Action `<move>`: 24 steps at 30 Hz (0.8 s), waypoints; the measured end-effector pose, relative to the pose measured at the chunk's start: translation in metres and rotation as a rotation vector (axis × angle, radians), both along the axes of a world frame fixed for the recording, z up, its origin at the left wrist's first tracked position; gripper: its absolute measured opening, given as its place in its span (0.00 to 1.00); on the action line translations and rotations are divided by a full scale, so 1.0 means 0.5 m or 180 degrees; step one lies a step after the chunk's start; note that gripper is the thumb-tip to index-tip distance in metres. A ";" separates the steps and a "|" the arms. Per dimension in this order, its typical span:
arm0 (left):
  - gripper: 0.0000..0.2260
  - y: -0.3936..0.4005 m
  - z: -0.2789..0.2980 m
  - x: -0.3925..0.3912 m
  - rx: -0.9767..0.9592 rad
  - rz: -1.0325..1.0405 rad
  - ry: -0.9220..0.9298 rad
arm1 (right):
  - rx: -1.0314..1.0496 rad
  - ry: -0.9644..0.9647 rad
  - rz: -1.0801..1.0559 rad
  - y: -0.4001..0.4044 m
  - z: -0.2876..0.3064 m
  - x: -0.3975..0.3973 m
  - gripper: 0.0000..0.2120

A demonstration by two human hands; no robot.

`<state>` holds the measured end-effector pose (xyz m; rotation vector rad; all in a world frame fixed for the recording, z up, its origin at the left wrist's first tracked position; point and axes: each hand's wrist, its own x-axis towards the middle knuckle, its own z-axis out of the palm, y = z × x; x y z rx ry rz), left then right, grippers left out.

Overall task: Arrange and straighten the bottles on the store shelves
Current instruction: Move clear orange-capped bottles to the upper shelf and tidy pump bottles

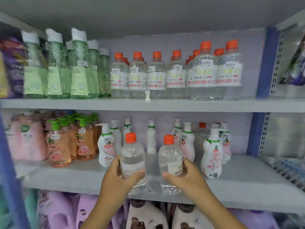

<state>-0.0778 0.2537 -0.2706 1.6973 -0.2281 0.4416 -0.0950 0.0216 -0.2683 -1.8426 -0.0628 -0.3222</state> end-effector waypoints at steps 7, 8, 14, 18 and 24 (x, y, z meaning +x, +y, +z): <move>0.33 0.007 0.285 -0.172 0.0083 -0.0169 -0.1101 | -0.0142 -0.1066 0.0416 0.008 0.242 -0.153 0.28; 0.33 0.005 0.328 -0.175 0.0120 -0.0169 -0.1246 | -0.0159 -0.1254 0.0342 0.006 0.283 -0.163 0.28; 0.18 -0.027 0.491 -0.064 0.0124 -0.0126 -0.1643 | -0.0438 -0.1839 -0.0331 0.000 0.475 -0.111 0.22; 0.19 -0.052 0.545 0.053 0.0039 -0.0328 -0.1364 | -0.0694 -0.1744 -0.1026 0.011 0.496 -0.015 0.17; 0.20 -0.067 0.545 0.184 0.0258 -0.0712 -0.0804 | -0.1706 -0.1460 -0.2206 0.035 0.449 0.075 0.37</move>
